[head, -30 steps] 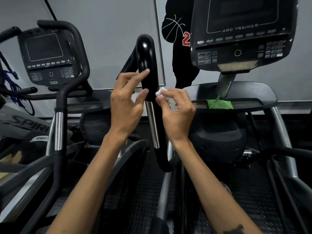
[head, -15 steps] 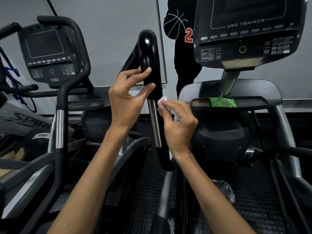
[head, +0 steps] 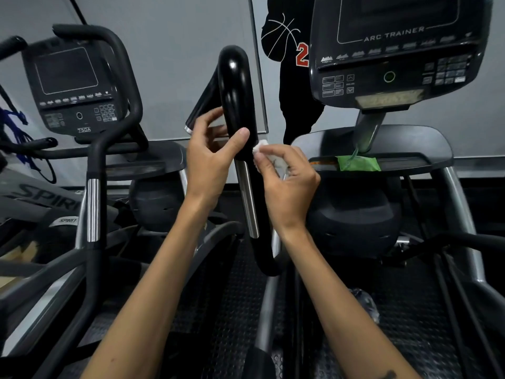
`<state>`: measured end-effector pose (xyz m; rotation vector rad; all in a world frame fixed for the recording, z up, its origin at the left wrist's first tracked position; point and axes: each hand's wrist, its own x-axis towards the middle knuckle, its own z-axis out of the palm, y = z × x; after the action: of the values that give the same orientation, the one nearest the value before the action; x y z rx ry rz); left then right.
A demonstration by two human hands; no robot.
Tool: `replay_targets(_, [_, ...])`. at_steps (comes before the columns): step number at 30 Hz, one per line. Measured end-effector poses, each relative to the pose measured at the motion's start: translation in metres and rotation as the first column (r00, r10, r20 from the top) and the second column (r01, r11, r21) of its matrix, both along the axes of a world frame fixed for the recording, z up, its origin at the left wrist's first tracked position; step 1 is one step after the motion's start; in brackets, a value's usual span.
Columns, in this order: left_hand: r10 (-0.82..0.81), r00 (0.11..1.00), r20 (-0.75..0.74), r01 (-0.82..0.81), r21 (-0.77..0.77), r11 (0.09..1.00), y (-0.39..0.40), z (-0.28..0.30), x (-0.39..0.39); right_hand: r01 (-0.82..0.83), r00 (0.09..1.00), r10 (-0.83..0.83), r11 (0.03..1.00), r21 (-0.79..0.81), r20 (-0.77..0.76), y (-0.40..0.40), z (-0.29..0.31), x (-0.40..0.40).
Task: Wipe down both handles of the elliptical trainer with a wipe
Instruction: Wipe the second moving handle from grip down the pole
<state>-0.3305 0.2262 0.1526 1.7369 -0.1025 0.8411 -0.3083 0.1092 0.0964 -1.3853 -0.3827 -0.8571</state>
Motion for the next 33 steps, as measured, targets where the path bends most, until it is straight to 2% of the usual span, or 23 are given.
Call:
replay_targets(4, [-0.089, 0.996, -0.027, 0.088, -0.047, 0.995, 0.002, -0.001, 0.004, -0.014, 0.997, 0.019, 0.997, -0.077, 0.072, 0.001, -0.013, -0.012])
replay_targets(9, [-0.175, 0.983, -0.054, 0.172, -0.053, 0.984, 0.005, -0.001, 0.005, -0.025, 1.000, 0.024, 0.999, 0.041, 0.016, 0.001, -0.001, 0.001])
replay_targets(15, [-0.226, 0.973, -0.052, 0.221, -0.097, 0.971, 0.002, -0.006, 0.007, -0.008, 1.000, 0.009, 1.000, -0.023, 0.007, 0.002, -0.014, -0.010])
replay_targets(19, [-0.260, 0.963, -0.071, 0.249, -0.132, 0.959, 0.004, -0.007, 0.009, -0.039, 0.998, 0.043, 0.995, 0.087, -0.039, 0.004, 0.004, -0.001])
replay_targets(24, [-0.275, 0.959, -0.064, 0.263, -0.157, 0.952, 0.005, -0.010, 0.012, 0.006, 0.999, -0.004, 0.998, -0.058, 0.041, 0.003, -0.019, -0.016])
replay_targets(28, [-0.271, 0.960, -0.066, 0.259, -0.152, 0.954, 0.004, -0.012, 0.013, -0.007, 1.000, 0.007, 1.000, 0.025, -0.015, 0.003, -0.006, -0.007])
replay_targets(33, [-0.268, 0.961, -0.067, 0.255, -0.158, 0.954, 0.006, -0.014, 0.015, 0.060, 0.996, -0.055, 0.996, -0.070, 0.064, 0.011, -0.009, -0.024])
